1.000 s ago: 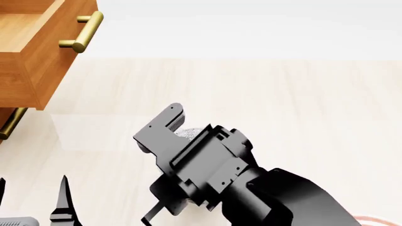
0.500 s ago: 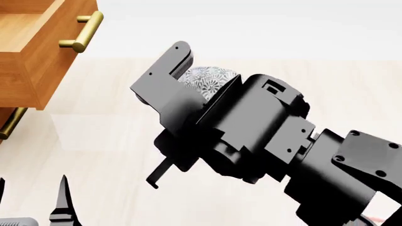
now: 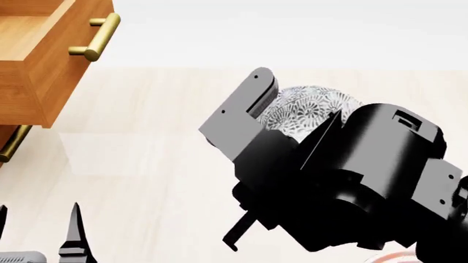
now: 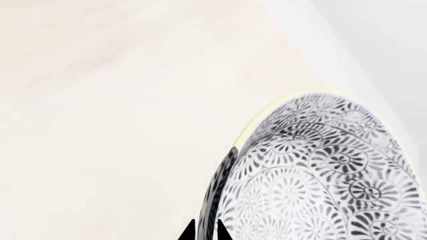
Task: Put the bowl on the plate.
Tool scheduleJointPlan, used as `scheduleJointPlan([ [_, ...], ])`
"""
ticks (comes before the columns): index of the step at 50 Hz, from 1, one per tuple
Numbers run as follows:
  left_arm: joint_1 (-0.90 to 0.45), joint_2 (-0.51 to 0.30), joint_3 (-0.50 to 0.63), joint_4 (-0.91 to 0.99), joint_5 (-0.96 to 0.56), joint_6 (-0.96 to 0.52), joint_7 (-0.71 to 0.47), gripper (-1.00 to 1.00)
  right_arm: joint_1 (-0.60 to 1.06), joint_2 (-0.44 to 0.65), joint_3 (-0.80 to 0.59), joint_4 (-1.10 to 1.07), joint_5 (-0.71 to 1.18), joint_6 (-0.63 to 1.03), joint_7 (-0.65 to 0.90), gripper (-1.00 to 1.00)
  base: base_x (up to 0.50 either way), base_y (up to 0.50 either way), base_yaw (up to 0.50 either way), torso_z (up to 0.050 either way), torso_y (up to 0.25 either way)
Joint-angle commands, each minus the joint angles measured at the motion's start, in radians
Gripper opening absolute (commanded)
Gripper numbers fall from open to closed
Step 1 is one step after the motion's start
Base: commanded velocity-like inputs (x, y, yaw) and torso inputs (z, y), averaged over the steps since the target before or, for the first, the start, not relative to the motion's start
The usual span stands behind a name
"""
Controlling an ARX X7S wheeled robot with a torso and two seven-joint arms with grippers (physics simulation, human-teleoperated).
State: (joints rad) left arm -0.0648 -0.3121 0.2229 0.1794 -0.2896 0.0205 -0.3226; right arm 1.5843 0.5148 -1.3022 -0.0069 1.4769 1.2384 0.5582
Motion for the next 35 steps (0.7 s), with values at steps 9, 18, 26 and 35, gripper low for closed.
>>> scheduleJointPlan([
  [9,-0.006,-0.001,0.006,-0.02,-0.005,0.012,0.003,1.0,0.0,0.202,0.059,-0.187,0.274,0.078,0.343,-1.0,0.0,0.0,0.0,0.0,0.0],
  [18,-0.011,-0.002,0.011,-0.021,-0.006,0.011,0.002,1.0,-0.027,0.315,0.082,-0.279,0.363,0.033,0.419,-1.0,0.0,0.0,0.0,0.0,0.0],
  [26,-0.024,0.002,0.018,-0.035,-0.005,0.012,0.005,1.0,-0.082,0.429,0.104,-0.379,0.395,-0.035,0.461,-1.0,0.0,0.0,0.0,0.0,0.001],
  [35,-0.027,0.001,0.02,-0.047,-0.008,0.021,0.008,1.0,-0.141,0.532,0.122,-0.489,0.419,-0.11,0.5,-1.0,0.0,0.0,0.0,0.0,0.0],
])
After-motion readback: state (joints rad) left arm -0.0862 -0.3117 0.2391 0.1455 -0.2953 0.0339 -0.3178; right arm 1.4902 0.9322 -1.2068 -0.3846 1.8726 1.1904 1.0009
